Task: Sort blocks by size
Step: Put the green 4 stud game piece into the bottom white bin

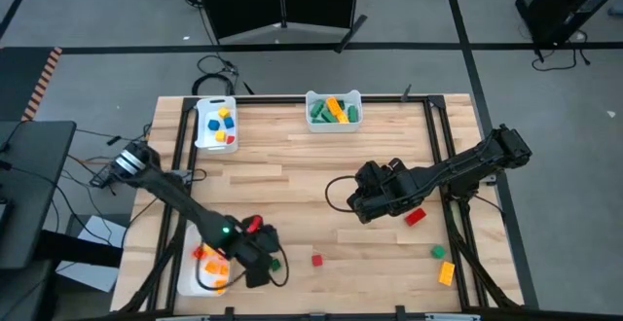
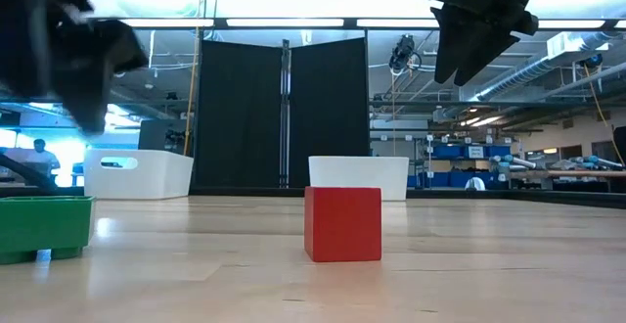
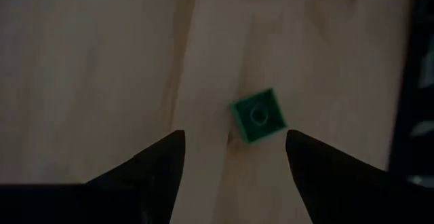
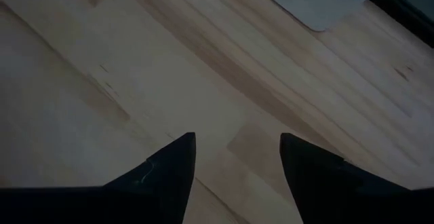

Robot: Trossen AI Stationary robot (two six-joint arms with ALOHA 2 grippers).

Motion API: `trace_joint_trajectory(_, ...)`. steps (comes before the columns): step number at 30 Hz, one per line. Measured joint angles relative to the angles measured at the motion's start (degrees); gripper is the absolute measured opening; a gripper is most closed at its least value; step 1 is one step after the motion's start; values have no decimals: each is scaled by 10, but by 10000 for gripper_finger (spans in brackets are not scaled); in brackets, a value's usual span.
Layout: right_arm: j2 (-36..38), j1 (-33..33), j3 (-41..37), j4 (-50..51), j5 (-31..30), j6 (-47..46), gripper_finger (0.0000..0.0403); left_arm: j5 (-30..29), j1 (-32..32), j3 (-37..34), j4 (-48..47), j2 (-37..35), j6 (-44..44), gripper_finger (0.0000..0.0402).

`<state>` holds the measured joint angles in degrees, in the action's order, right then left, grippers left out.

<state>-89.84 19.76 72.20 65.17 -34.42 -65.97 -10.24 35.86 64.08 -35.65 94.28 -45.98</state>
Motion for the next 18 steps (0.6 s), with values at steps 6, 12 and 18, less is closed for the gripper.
trace_joint_trajectory(6,0,0,0,0,0,4,226,24,0,34,6,69,12,264)
trace_joint_trajectory(12,0,0,0,0,0,17,226,25,0,39,40,99,23,264)
trace_joint_trajectory(18,0,1,0,1,0,17,226,25,-1,39,69,125,18,264)
